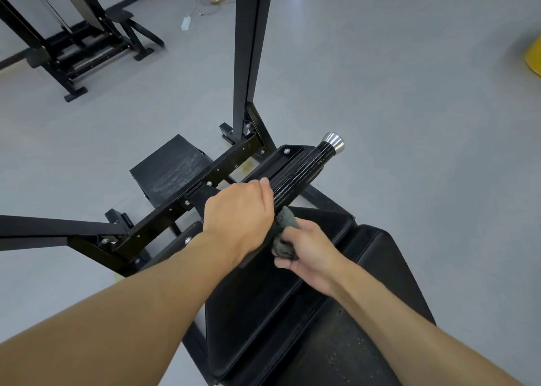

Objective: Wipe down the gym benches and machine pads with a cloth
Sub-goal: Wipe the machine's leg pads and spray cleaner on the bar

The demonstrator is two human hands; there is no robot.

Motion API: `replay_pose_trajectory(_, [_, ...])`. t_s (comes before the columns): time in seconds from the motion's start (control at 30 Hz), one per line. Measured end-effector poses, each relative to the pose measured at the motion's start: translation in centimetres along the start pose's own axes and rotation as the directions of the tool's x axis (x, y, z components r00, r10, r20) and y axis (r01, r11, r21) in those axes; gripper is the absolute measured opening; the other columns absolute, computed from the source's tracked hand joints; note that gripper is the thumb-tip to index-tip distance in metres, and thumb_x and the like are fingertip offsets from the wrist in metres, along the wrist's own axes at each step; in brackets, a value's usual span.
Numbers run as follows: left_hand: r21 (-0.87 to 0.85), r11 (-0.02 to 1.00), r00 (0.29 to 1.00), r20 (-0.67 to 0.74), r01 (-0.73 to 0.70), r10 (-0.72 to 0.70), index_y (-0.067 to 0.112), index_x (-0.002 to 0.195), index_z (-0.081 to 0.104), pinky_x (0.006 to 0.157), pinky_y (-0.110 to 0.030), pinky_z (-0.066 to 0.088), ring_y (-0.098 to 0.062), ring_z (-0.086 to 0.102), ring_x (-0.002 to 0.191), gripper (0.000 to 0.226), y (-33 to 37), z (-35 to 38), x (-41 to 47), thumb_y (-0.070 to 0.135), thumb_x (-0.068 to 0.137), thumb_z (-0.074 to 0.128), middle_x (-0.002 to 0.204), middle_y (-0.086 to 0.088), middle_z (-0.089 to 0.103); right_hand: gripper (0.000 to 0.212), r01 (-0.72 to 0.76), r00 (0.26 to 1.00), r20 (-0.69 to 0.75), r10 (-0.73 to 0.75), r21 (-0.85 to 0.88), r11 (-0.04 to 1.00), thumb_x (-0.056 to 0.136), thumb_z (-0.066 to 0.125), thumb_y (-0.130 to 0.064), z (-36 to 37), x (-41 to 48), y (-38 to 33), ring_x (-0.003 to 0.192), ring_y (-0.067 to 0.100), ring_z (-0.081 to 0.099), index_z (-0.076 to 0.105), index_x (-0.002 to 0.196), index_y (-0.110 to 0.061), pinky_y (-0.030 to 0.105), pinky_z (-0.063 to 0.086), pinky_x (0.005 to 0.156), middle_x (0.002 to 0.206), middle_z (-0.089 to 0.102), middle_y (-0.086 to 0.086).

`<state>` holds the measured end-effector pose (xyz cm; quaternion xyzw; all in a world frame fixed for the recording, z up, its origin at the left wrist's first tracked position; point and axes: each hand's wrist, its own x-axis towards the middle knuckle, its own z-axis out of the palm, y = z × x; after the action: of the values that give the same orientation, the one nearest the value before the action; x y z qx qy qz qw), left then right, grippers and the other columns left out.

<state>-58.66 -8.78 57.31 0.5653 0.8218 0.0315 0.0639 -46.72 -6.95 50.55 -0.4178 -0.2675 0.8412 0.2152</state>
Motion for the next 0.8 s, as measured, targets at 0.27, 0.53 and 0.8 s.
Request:
replay_pose_trajectory(0.27, [-0.036,0.999,1.0,0.014,-0.02,0.02,0.011,0.103,0.06,0.076,-0.049,0.056,-0.027,0.064,0.076,0.041,0.0,-0.1,-0.1,0.021,0.109,0.021,0.073,0.002,0.052,0.017,0.467,0.573,-0.254,-0.779,-0.679,0.566,0.082,0.045,-0.006,-3.3,1.1,-9.1,0.068,0.017,0.047,0.06,0.089,-0.012,0.035,0.045,0.065,0.078,0.05,0.016])
replay_pose_trajectory(0.53, [-0.086,0.996,1.0,-0.025,0.004,-0.007,0.015,0.086,0.057,0.079,-0.046,0.055,-0.025,0.064,0.072,0.047,-0.2,0.3,-0.1,0.029,0.108,0.018,0.072,0.0,0.058,0.027,0.225,0.651,0.168,-0.741,-0.974,-0.023,0.097,0.046,-0.01,-0.6,2.4,-9.0,0.086,0.018,0.049,0.067,0.114,-0.01,0.028,0.043,0.084,0.108,0.041,0.003])
replay_pose_trajectory(0.8, [-0.101,0.995,1.0,-0.021,-0.002,0.0,0.019,0.084,0.051,0.071,-0.043,0.053,-0.023,0.062,0.073,0.043,-0.3,0.3,0.1,0.033,0.108,0.018,0.07,0.006,0.05,0.032,0.424,0.701,0.37,-0.61,-0.904,-0.061,0.096,0.053,-0.015,0.6,0.0,-6.4,0.082,0.011,0.045,0.061,0.127,-0.019,0.023,0.041,0.077,0.101,0.037,-0.004])
